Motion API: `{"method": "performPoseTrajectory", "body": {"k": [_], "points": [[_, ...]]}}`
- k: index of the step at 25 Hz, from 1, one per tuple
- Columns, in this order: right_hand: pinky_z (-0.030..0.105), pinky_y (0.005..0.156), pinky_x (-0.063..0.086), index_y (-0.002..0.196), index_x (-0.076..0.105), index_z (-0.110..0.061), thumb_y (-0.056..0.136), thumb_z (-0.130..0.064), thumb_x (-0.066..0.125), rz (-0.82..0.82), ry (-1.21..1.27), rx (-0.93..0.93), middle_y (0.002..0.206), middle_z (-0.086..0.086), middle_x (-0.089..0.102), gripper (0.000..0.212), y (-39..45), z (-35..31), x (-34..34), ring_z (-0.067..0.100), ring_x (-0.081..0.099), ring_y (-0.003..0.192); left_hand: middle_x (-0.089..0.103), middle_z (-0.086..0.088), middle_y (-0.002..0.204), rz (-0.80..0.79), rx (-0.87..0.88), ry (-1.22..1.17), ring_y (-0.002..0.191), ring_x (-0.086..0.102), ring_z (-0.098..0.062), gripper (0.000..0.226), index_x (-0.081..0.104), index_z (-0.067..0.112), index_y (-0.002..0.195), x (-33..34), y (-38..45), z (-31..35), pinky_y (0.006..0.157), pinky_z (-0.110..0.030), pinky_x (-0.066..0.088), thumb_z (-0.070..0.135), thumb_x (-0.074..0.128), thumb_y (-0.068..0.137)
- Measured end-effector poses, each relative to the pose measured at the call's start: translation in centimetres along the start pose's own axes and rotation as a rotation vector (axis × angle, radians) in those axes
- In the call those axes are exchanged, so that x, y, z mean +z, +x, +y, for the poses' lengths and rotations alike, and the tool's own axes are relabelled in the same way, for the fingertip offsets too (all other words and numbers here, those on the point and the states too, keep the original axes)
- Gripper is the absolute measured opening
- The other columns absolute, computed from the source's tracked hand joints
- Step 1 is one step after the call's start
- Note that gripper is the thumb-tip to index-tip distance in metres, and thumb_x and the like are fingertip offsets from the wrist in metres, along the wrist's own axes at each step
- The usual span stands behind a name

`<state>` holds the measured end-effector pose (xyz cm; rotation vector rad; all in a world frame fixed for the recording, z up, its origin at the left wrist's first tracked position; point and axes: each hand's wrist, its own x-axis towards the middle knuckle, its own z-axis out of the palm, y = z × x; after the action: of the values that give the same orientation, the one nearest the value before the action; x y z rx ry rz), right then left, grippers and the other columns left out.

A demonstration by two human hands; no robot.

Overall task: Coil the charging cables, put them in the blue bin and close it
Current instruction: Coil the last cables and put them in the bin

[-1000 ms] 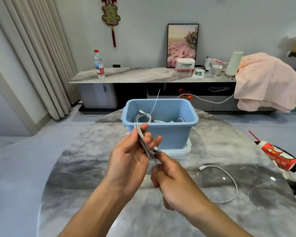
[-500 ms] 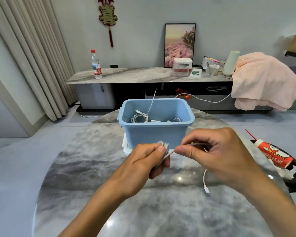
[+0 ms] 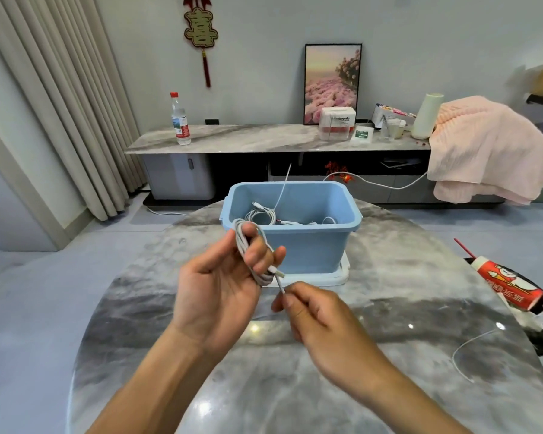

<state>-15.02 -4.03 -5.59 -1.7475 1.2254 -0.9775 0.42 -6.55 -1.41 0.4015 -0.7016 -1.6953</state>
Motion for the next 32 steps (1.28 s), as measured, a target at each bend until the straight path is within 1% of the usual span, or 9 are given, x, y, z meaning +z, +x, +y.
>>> {"method": "performPoseTrajectory", "body": {"k": [3, 6, 12, 15, 19, 24, 26, 28, 32], "points": [[0.033, 0.076, 0.046, 0.098, 0.051, -0.026, 0.103, -0.033, 0.041, -0.143, -0.346, 0.005, 0.084, -0.010, 0.060, 0.013, -1.4, -2.4, 1.0, 0.011, 0.057, 0.084, 0.046, -0.001, 0.061, 0.139, 0.107, 0.347, 0.058, 0.045, -0.015, 0.019, 0.056, 0.008, 0.093, -0.5, 0.8, -1.0, 0.094, -0.037, 0.046, 0.020, 0.042, 0.097], [0.040, 0.082, 0.048, 0.099, 0.054, -0.024, 0.102, -0.039, 0.036, -0.174, -0.562, -0.021, 0.099, -0.003, 0.067, 0.024, -1.5, -4.3, 0.0, 0.023, 0.060, 0.096, 0.053, 0.007, 0.065, 0.028, 0.227, 0.995, 0.065, 0.049, -0.012, 0.020, 0.058, 0.013, 0.097, -1.4, 0.6, -2.4, 0.070, -0.024, 0.043, 0.029, 0.045, 0.096], [0.030, 0.050, 0.040, 0.079, 0.059, -0.030, 0.073, -0.068, 0.053, 0.132, -0.777, -0.273, 0.057, -0.008, 0.058, 0.039, -0.2, -4.1, -6.6, 0.009, 0.049, 0.053, 0.048, 0.002, 0.061, -0.278, 0.141, 1.330, 0.060, 0.046, -0.015, 0.047, 0.052, 0.017, 0.070, -0.6, -0.1, -3.3, 0.063, -0.035, 0.040, 0.044, 0.029, 0.100], [0.027, 0.047, 0.031, 0.071, 0.056, -0.025, 0.073, -0.067, 0.060, 0.140, -0.661, -0.378, 0.048, -0.009, 0.041, 0.043, 1.3, -2.5, -9.1, 0.006, 0.037, 0.046, 0.038, -0.001, 0.049, -0.295, -0.077, 1.097, 0.050, 0.034, -0.020, 0.051, 0.055, 0.012, 0.065, 0.0, -0.4, -3.5, 0.061, -0.032, 0.039, 0.043, 0.032, 0.098], [0.023, 0.051, 0.029, 0.076, 0.064, -0.016, 0.090, -0.043, 0.065, 0.059, -0.076, -0.255, 0.055, 0.001, 0.046, 0.031, 2.8, 0.2, -8.2, 0.010, 0.036, 0.052, 0.024, 0.000, 0.042, -0.229, -0.193, 0.574, 0.044, 0.019, -0.023, 0.042, 0.050, 0.013, 0.060, 0.7, -0.4, -2.8, 0.067, -0.032, 0.048, 0.036, 0.040, 0.094], [0.027, 0.056, 0.035, 0.083, 0.063, -0.026, 0.098, -0.040, 0.047, 0.013, -0.191, -0.093, 0.056, -0.014, 0.049, 0.026, 1.2, 1.9, -2.9, 0.003, 0.044, 0.053, 0.033, 0.000, 0.056, 0.009, -0.016, 0.050, 0.052, 0.032, -0.017, 0.031, 0.052, 0.011, 0.079, 0.1, -0.1, -0.3, 0.087, -0.035, 0.045, 0.026, 0.033, 0.098], [0.029, 0.064, 0.043, 0.096, 0.059, -0.029, 0.102, -0.035, 0.044, -0.090, -0.238, -0.040, 0.066, -0.016, 0.054, 0.017, -0.4, 0.3, -0.7, 0.001, 0.050, 0.064, 0.038, -0.001, 0.059, 0.129, 0.072, 0.117, 0.055, 0.036, -0.016, 0.026, 0.054, 0.011, 0.084, -0.4, 0.6, -0.6, 0.092, -0.037, 0.043, 0.026, 0.037, 0.098], [0.029, 0.068, 0.044, 0.108, 0.050, -0.030, 0.103, -0.035, 0.039, -0.229, -0.309, 0.031, 0.077, -0.012, 0.052, 0.013, -2.0, -2.4, 1.0, 0.006, 0.051, 0.073, 0.047, -0.001, 0.058, 0.201, 0.163, 0.480, 0.060, 0.045, -0.018, 0.026, 0.057, 0.010, 0.088, -1.1, 0.9, -1.6, 0.086, -0.033, 0.044, 0.029, 0.043, 0.097], [0.035, 0.079, 0.045, 0.097, 0.047, -0.027, 0.100, -0.046, 0.029, -0.239, -0.707, -0.042, 0.103, -0.001, 0.064, 0.027, -2.6, -7.1, -0.8, 0.024, 0.059, 0.099, 0.051, -0.003, 0.065, -0.007, 0.227, 1.146, 0.064, 0.048, -0.012, 0.034, 0.060, 0.011, 0.088, -1.6, 0.4, -2.5, 0.063, -0.022, 0.041, 0.036, 0.038, 0.096]]}}
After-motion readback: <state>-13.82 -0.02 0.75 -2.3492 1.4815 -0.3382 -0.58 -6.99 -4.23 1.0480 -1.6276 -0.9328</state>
